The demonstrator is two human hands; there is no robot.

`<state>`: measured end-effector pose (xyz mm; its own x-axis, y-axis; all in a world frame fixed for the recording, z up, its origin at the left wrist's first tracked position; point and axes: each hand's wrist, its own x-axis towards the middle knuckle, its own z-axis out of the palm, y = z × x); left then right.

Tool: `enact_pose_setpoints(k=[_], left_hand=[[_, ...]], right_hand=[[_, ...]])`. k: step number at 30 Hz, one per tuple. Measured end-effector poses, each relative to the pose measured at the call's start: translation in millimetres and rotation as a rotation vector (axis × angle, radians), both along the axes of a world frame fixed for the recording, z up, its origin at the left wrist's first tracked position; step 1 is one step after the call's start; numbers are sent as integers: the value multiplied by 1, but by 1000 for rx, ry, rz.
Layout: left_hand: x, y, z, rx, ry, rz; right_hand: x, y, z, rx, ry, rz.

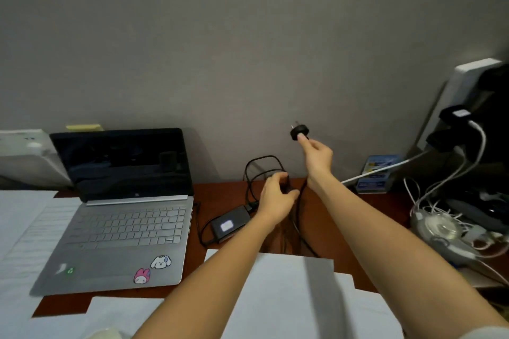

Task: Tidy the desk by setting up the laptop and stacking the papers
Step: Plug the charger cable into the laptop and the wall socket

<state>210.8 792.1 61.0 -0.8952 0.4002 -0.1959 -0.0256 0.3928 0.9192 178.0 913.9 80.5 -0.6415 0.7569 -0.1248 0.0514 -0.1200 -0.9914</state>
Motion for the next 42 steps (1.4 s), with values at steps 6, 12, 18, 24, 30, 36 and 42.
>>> enact_pose_setpoints(k=[6,12,18,24,30,36,42], left_hand=[[19,-4,82,67,164,-188],[46,-7,131,520,-12,-59],[39,-20,140,-34,655,-91],[46,0,122,-543,1099,-206],[48,55,109,-759,1285,-282],[46,92,104,-893,1308,-259],[19,114,104,-954,1392,-240]], right_hand=[[46,-54,113,217,228,214],[106,-87,186,323,435,299],[148,-65,191,301,436,263],[174,21,150,136,346,105],[171,136,90,10,171,21],[157,233,54,282,-117,-64],[126,288,43,289,-199,-103]])
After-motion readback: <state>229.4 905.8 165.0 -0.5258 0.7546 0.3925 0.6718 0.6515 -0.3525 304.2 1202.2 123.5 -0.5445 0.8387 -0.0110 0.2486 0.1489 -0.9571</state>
